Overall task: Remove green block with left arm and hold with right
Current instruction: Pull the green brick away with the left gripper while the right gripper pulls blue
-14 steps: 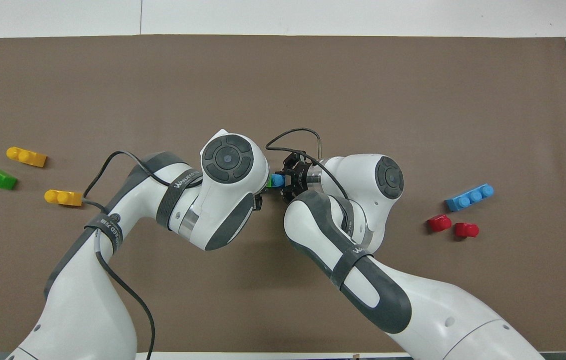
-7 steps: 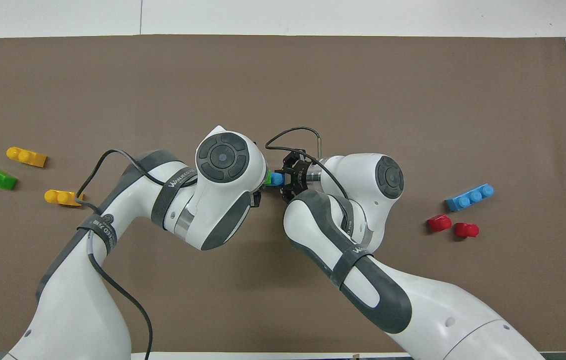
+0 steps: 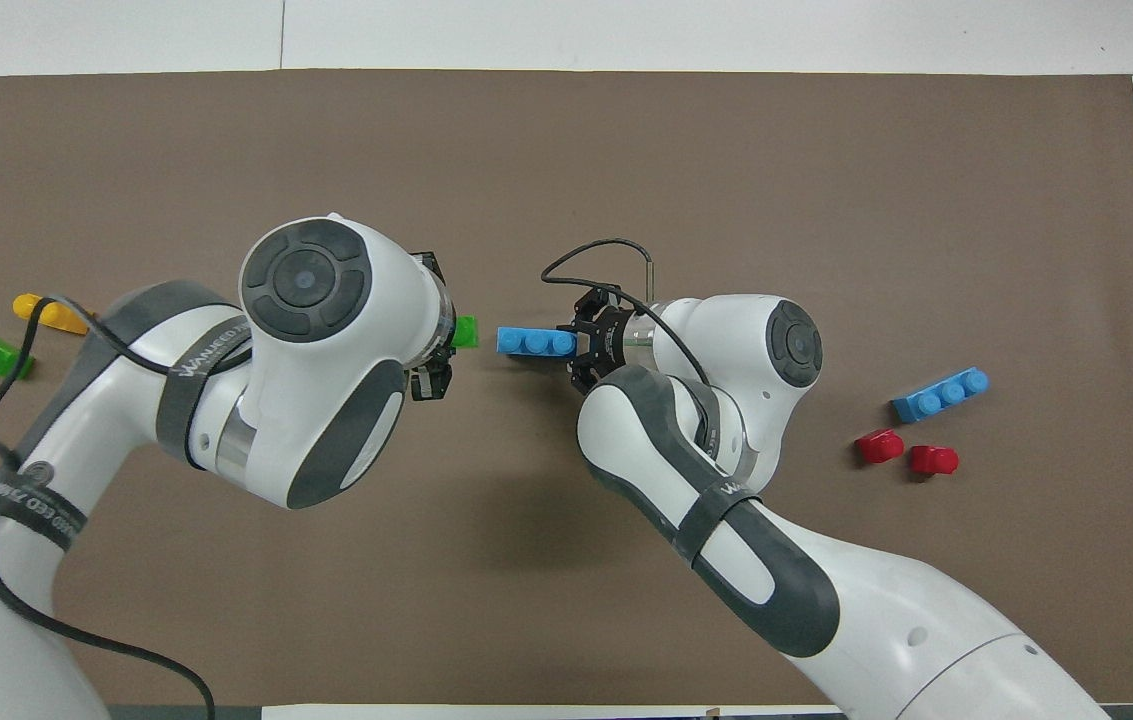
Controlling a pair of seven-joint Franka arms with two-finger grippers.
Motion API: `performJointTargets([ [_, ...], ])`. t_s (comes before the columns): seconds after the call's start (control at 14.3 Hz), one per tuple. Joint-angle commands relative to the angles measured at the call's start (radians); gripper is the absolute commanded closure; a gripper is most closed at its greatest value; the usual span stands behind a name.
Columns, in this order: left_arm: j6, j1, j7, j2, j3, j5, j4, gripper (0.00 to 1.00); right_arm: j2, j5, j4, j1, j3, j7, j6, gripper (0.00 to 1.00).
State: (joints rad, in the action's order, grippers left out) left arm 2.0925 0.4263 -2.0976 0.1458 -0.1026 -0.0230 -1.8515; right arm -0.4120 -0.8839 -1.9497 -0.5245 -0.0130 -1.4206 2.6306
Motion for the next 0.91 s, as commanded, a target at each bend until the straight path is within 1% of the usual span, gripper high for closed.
performJointTargets([
  [0.0,-0.035,-0.081,0.127,-0.029,-0.002,0.002,-0.017,1.0,0.065,-0.023,0.003,0.099,0.001,0.113,-0.13,1.0],
  [0.14,-0.037,-0.147,0.236,-0.029,-0.002,0.003,-0.018,1.0,0.111,-0.003,-0.003,0.217,0.004,0.214,-0.286,1.0],
  [0.28,-0.037,-0.211,0.357,-0.029,-0.002,0.005,-0.023,1.0,0.134,0.029,-0.018,0.366,0.005,0.36,-0.419,1.0],
  [0.35,-0.035,-0.248,0.417,-0.029,-0.003,0.006,-0.028,1.0,0.137,0.07,-0.028,0.444,0.007,0.437,-0.476,1.0],
  [0.42,-0.035,-0.279,0.477,-0.029,-0.003,0.014,-0.029,1.0,0.143,0.103,-0.034,0.521,0.005,0.465,-0.513,1.0],
  [0.49,-0.034,-0.32,0.548,-0.028,-0.002,0.026,-0.029,1.0,0.145,0.118,-0.037,0.572,0.007,0.474,-0.55,1.0],
  [0.56,-0.031,-0.358,0.611,-0.028,-0.002,0.041,-0.031,1.0,0.145,0.155,-0.04,0.604,0.007,0.477,-0.57,1.0],
  [0.7,-0.022,-0.423,0.72,-0.016,-0.002,0.06,-0.031,1.0,0.144,0.235,-0.049,0.667,0.005,0.506,-0.574,1.0],
  [0.84,0.009,-0.469,0.787,0.009,-0.002,0.061,-0.031,1.0,0.13,0.244,-0.054,0.707,0.007,0.564,-0.57,1.0],
])
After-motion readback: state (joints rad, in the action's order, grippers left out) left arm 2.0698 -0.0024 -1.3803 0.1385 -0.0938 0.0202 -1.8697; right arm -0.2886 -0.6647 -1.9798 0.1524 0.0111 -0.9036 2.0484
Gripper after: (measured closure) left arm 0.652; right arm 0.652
